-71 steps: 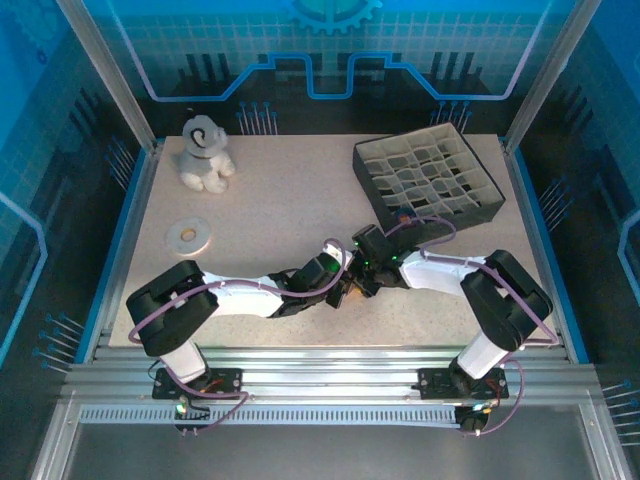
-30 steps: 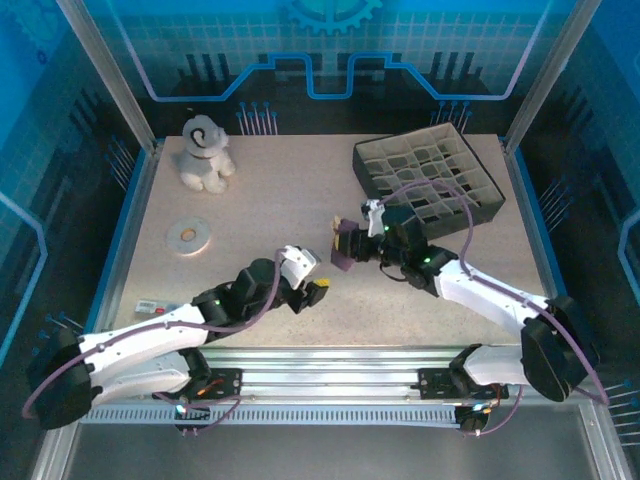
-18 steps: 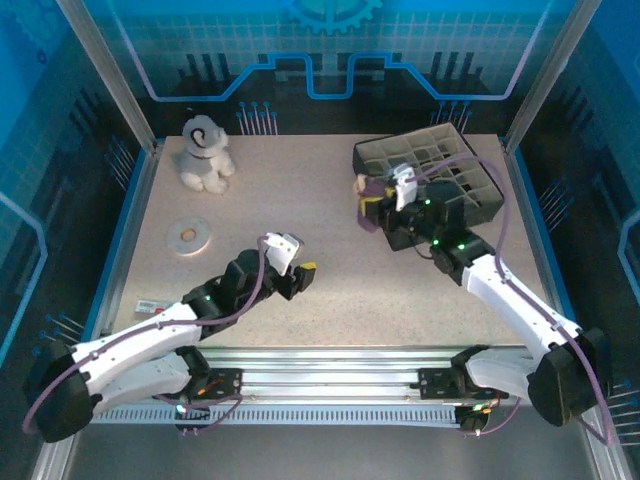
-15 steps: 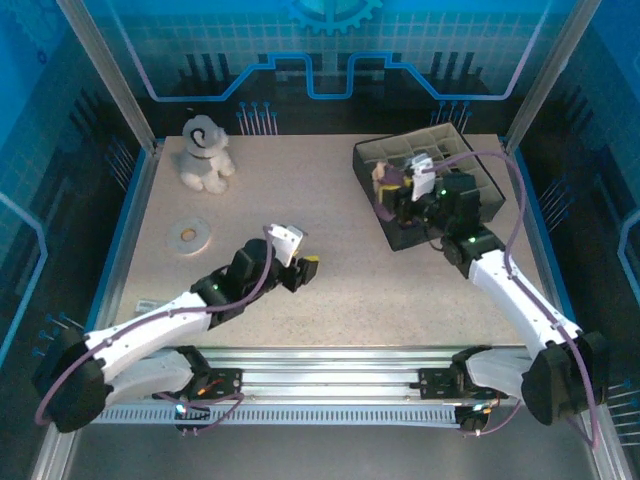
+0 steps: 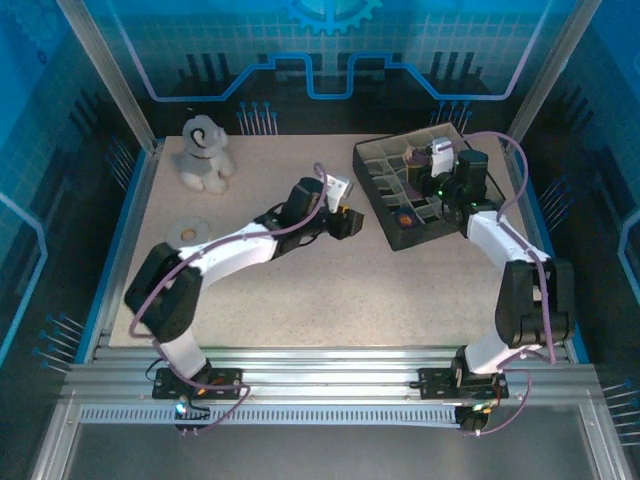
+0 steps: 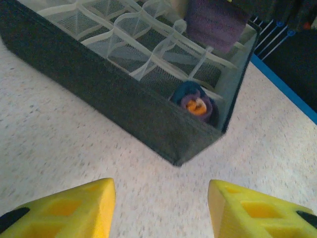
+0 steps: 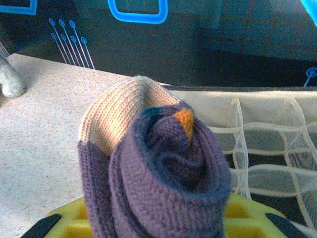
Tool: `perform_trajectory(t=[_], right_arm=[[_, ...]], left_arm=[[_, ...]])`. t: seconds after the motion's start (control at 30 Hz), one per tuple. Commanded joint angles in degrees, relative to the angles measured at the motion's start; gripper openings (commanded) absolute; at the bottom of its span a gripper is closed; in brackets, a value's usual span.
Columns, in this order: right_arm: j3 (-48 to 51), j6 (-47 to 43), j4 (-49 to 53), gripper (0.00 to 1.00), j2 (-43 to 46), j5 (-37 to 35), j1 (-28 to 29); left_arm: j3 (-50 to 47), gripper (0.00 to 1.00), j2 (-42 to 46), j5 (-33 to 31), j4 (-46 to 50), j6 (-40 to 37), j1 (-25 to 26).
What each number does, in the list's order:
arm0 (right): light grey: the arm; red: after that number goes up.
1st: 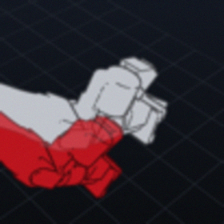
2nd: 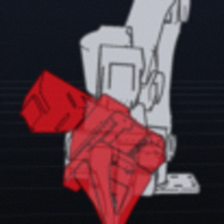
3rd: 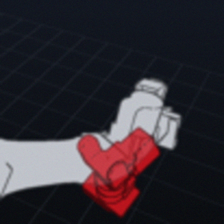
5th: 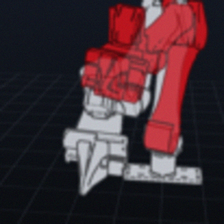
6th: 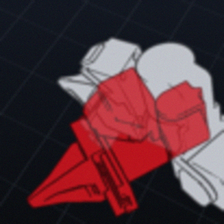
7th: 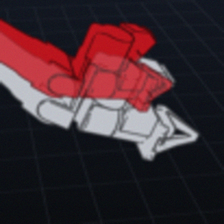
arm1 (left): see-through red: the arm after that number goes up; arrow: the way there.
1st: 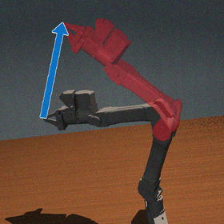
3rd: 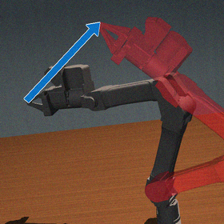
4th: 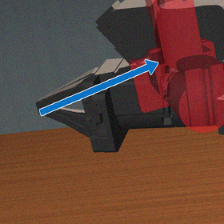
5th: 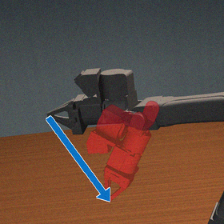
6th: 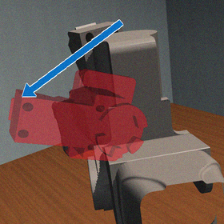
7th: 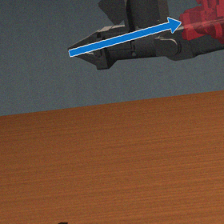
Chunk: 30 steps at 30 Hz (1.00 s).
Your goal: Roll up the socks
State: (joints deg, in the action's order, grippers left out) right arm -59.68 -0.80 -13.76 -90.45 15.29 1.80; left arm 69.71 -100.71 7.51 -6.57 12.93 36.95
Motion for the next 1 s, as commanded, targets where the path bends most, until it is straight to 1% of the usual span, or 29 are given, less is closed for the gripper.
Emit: perform_trajectory(t=[0.0, 0.1, 0.2, 0.4, 0.6, 0.73, 0.9, 0.97], right_arm=[[-0.89, -4.71, -10.65, 0.00, -2.68, 0.53, -0.90], [-1.68, -4.40, -11.30, 0.00, -5.24, 1.29, -1.66], [-0.88, -4.16, -12.67, 0.00, -6.22, 1.99, -2.37], [1.82, -4.28, -14.28, 0.00, -7.03, 3.21, -4.06], [2.90, -4.15, -15.20, 0.00, -9.08, 4.26, -5.10], [2.99, -3.61, -15.62, 0.00, -10.57, 5.09, -5.15], [5.01, -2.72, -17.64, 0.00, -10.19, 5.63, -5.14], [5.83, -2.74, -18.22, 0.00, -10.06, 5.79, -5.17]], left_arm=[[8.23, 0.51, -7.07, 2.46, 1.22, 5.12, -0.38], [15.04, 0.51, -13.78, 2.73, 2.57, 8.82, -0.41], [20.58, 0.55, -18.97, 2.33, 4.39, 12.01, -0.39], [27.94, 0.57, -25.26, 3.98, 6.01, 14.67, -0.32], [33.27, 0.57, -29.58, 4.44, 7.97, 16.72, -0.32], [35.08, 0.56, -31.11, 4.20, 8.74, 17.57, -0.32], [36.61, 0.55, -32.33, 2.98, 10.77, 17.22, -0.39], [37.37, 0.52, -33.02, 2.78, 11.67, 17.56, -0.57]])
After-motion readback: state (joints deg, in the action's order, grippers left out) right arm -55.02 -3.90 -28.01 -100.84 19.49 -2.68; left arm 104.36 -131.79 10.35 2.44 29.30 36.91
